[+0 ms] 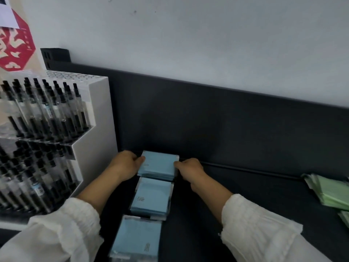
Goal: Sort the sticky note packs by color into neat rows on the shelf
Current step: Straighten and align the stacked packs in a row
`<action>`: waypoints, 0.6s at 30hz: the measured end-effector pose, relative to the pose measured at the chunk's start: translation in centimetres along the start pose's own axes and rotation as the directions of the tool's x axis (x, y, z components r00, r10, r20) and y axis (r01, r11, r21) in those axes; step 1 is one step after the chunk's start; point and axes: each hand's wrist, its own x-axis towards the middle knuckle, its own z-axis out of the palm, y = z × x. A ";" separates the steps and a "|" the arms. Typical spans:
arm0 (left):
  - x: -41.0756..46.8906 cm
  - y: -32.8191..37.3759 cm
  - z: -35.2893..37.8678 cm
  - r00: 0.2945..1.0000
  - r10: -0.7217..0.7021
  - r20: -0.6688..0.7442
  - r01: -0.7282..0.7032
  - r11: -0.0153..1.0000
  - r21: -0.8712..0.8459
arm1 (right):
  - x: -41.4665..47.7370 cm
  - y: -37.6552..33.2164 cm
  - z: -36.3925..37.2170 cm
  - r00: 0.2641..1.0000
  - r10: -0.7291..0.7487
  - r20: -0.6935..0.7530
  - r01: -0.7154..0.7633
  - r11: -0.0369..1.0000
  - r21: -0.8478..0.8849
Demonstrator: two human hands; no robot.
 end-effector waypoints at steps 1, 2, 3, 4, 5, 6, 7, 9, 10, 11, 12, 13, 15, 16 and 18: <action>-0.3 0.3 -0.5 0.998 0.038 -0.041 -0.035 0.997 0.071 | -0.2 0.1 -0.4 1.000 -0.005 -0.001 0.005 1.000 -0.031; -0.7 0.7 -0.9 0.994 0.077 -0.081 -0.065 0.987 0.145 | -0.6 0.2 -1.1 1.000 -0.017 0.000 0.017 0.998 -0.065; -1.0 1.1 -1.4 0.986 0.118 -0.116 -0.091 0.972 0.216 | -1.0 0.3 -1.7 0.999 -0.037 0.009 0.038 0.993 -0.114; -1.4 1.4 -2.0 0.978 0.154 -0.138 -0.110 0.953 0.283 | -1.4 0.3 -2.4 0.997 -0.069 0.026 0.072 0.981 -0.178; -1.8 1.9 -2.4 0.969 0.194 -0.152 -0.133 0.932 0.337 | -1.9 0.4 -3.3 0.995 -0.100 0.029 0.104 0.962 -0.253; -2.2 2.4 -2.8 0.961 0.225 -0.159 -0.152 0.914 0.375 | -2.4 0.4 -4.3 0.990 -0.137 0.013 0.134 0.934 -0.332; -2.6 3.1 -3.0 0.953 0.256 -0.162 -0.175 0.902 0.395 | -2.9 0.4 -5.3 0.985 -0.170 -0.007 0.154 0.905 -0.397; -3.6 4.6 -3.3 0.940 0.303 -0.159 -0.217 0.886 0.410 | -3.8 0.5 -7.2 0.973 -0.229 -0.016 0.193 0.855 -0.482; -4.2 5.6 -3.2 0.935 0.325 -0.144 -0.241 0.877 0.415 | -4.3 0.7 -8.3 0.969 -0.246 -0.018 0.203 0.835 -0.512; -4.7 6.5 -3.0 0.928 0.353 -0.122 -0.273 0.864 0.422 | -4.8 0.9 -9.4 0.966 -0.258 -0.018 0.208 0.816 -0.540; -5.2 7.5 -2.6 0.920 0.380 -0.095 -0.306 0.849 0.431 | -5.5 1.2 -10.7 0.964 -0.266 -0.017 0.210 0.796 -0.568; -5.6 8.6 -2.1 0.912 0.404 -0.069 -0.337 0.835 0.435 | -6.1 1.6 -12.0 0.963 -0.270 -0.012 0.210 0.773 -0.598; -6.8 10.8 -0.9 0.894 0.447 -0.012 -0.397 0.806 0.439 | -7.5 2.4 -15.0 0.961 -0.275 0.010 0.214 0.723 -0.657; -7.5 12.1 -0.1 0.880 0.474 0.018 -0.433 0.786 0.440 | -8.4 3.0 -16.7 0.961 -0.276 0.025 0.218 0.698 -0.682; -9.1 15.0 1.8 0.852 0.517 0.079 -0.498 0.756 0.423 | -10.3 4.4 -20.3 0.962 -0.270 0.039 0.214 0.657 -0.723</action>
